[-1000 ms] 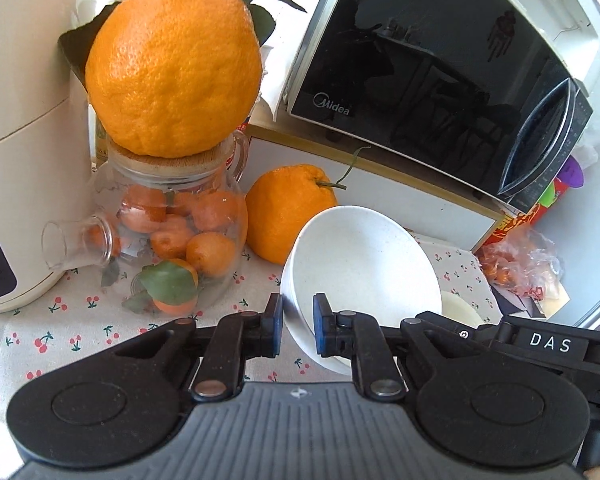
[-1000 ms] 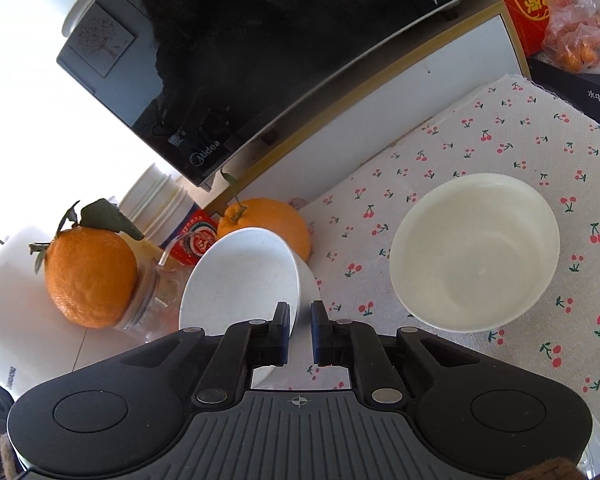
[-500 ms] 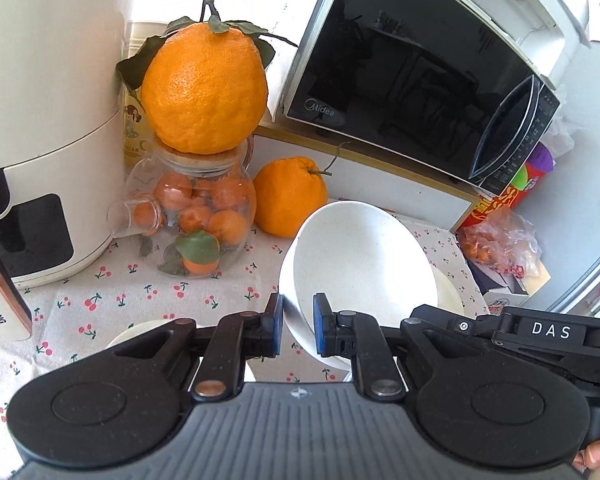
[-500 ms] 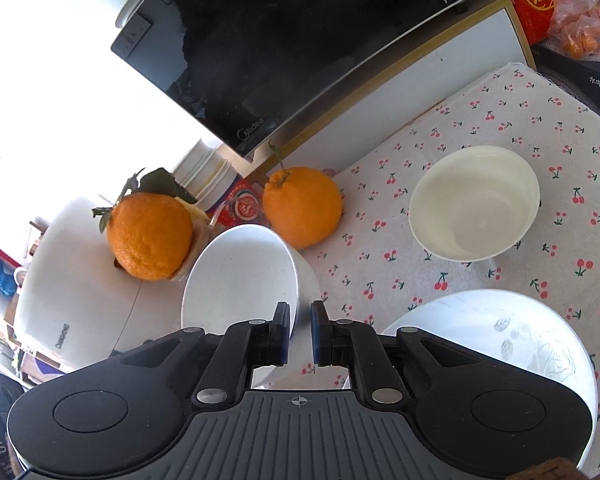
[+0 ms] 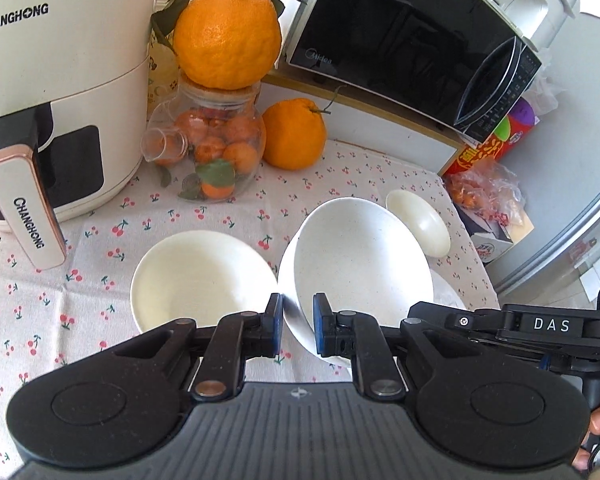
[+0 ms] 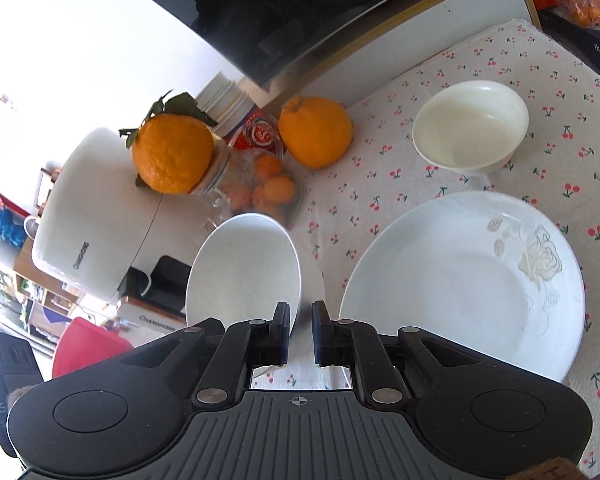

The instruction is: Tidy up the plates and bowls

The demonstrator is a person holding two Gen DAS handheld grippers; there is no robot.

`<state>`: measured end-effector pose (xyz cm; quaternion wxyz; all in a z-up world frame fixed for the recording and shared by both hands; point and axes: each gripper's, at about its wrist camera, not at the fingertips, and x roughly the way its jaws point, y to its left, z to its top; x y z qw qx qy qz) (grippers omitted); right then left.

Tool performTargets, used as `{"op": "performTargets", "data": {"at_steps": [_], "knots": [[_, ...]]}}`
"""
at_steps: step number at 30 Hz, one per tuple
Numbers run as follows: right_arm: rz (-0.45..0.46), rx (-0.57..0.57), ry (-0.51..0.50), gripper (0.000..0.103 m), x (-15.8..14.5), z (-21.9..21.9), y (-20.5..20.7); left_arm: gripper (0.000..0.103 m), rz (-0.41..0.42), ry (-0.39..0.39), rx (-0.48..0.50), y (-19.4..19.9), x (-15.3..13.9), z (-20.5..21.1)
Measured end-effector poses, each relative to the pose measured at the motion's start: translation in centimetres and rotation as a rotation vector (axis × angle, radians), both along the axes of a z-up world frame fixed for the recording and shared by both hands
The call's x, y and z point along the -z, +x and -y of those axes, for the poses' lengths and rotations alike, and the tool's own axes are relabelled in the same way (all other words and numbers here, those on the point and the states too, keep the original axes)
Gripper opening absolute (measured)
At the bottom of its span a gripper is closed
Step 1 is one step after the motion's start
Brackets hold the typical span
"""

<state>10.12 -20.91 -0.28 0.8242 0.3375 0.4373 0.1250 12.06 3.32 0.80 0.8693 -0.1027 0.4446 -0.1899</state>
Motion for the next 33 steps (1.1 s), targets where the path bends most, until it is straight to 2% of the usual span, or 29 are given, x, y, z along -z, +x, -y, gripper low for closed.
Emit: {"op": "performTargets", "data": {"at_steps": [7,16,23,33], "knots": [[-0.068,-0.077,0.005,0.013,0.7,-0.7,-1.9,0.014,-0.098,-0.002,0.054,-2.0,2.0,-1.4],[-0.139,-0.165,-0.011,0.013,2.2,-2.2,-3.3,0.014,-0.178,0.018,0.084,-3.8,3.6,-2.9],[-0.2,-0.216,-0.035,0.013,3.6,-4.0,-3.2,0.014,-0.212,0.036,0.097,-4.3,4.2,-4.2],[-0.239,-0.279,-0.047,0.015,4.6,-6.0,-3.3,0.015,-0.271,0.063,0.103,-4.6,4.4,-5.6]]}}
